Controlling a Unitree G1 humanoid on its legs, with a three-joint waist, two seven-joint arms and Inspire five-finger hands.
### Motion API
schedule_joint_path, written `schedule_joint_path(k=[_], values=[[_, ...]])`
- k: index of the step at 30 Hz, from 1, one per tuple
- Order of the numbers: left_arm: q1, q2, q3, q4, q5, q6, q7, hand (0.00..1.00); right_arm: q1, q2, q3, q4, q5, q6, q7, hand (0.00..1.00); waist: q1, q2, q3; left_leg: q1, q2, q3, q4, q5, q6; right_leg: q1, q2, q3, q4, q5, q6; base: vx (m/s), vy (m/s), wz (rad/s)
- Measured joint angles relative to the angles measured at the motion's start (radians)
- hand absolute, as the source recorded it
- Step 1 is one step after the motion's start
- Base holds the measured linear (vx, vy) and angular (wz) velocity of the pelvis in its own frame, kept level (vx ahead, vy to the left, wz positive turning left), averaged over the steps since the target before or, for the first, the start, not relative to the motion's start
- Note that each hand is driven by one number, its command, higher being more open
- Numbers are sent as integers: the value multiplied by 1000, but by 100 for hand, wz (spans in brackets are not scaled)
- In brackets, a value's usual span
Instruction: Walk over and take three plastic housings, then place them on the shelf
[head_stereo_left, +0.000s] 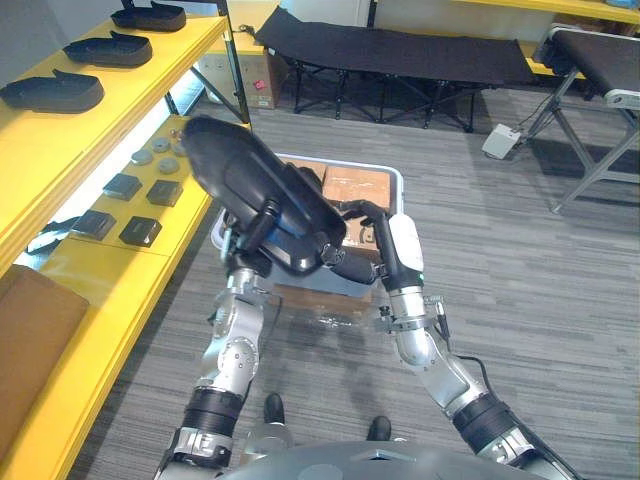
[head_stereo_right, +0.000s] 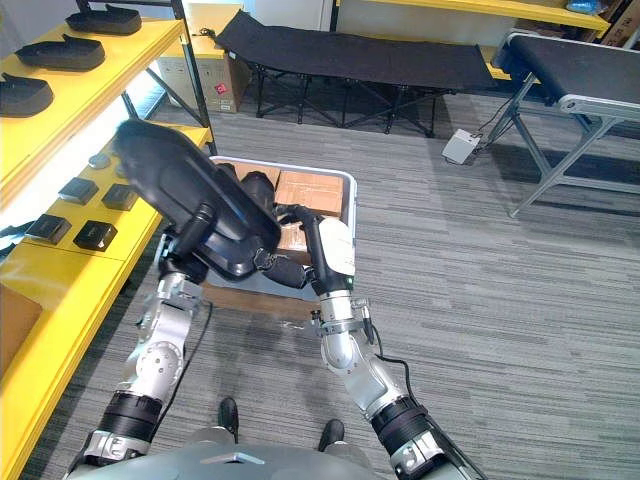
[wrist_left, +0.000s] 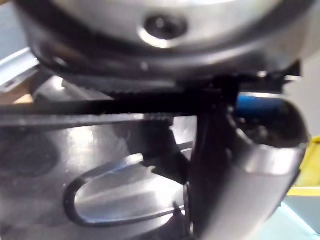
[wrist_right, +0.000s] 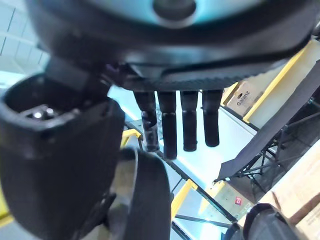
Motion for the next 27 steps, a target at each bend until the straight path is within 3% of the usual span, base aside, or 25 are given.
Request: schedule_joint_path(k=[3,6,10,14,16,22,27], values=[[63,3,55,-75,264,-42,54,0,33,17,-58,-46,117,12,54,100,1,-3,-5,1,-1,1,0,-1,-1,-4,-1,0,0,-2,-2,0,0,0],[141,26,65,-151,526,-43,123,0,85,24,-127,-95,211,41,106,100,4,-2,-18,1,-3,5,0,-9,-6,-7,-2,3,0,-8,1,0,0,-1],[250,48,78,-219,737,-43,157,0,223,25,-224,-222,433,63,212,100,-4,2,-43,3,-7,28,1,-17,-4,-20,-3,28,0,-10,-2,16,-2,-17],[317,46,90,-220,757,-51,159,0,315,33,-297,-223,588,109,298,100,-27,5,-55,17,-5,52,0,-26,-6,-20,-2,50,0,-11,-2,36,-5,-17],[358,28,97,-239,686,-72,133,0,379,53,-356,-202,680,159,358,100,-35,5,-56,19,-2,62,0,-28,-6,-22,-3,58,0,-12,-2,31,-7,-14],[441,-20,97,-358,563,-113,102,0,450,72,-398,-96,634,254,385,100,-51,14,-61,19,4,65,0,-29,-8,-20,1,61,0,-14,-6,31,-9,-2],[439,-20,106,-405,566,-126,146,0,373,71,-314,-96,619,292,384,100,-42,27,-69,17,5,47,1,-26,-10,-15,2,43,0,-15,-7,4,-2,7]])
